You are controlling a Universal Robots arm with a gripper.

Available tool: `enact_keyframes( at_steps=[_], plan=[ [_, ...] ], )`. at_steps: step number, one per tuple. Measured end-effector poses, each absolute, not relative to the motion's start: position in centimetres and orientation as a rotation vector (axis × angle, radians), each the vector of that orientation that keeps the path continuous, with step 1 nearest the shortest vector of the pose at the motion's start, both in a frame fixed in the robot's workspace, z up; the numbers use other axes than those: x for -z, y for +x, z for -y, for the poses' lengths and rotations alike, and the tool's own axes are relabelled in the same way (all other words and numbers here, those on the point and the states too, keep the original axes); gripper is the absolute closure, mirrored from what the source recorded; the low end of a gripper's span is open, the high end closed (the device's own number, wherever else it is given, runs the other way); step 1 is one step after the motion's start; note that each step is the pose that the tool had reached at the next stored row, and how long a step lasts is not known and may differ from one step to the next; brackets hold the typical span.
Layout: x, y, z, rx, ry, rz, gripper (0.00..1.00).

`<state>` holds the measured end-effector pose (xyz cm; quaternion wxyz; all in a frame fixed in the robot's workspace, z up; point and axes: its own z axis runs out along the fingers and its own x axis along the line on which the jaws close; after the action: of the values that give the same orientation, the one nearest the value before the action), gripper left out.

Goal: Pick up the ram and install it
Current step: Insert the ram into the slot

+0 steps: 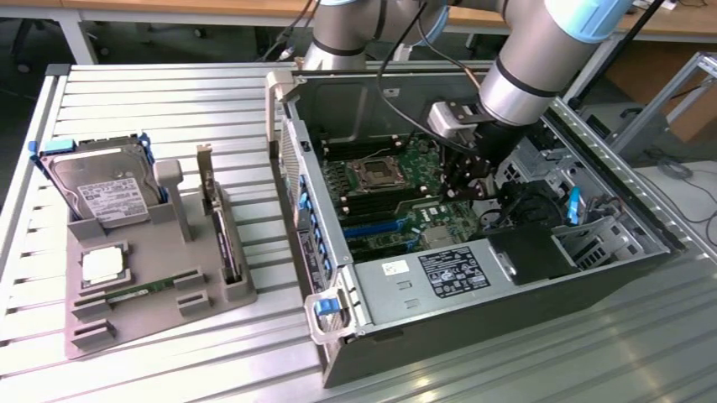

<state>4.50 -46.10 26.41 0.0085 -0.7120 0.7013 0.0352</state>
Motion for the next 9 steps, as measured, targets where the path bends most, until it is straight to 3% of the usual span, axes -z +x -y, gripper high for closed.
enact_keyframes(
  at_steps=[9],
  plan=[
    [-25.3, 4.5, 46.1, -0.110, -2.225, -2.191, 0.88]
  ],
)
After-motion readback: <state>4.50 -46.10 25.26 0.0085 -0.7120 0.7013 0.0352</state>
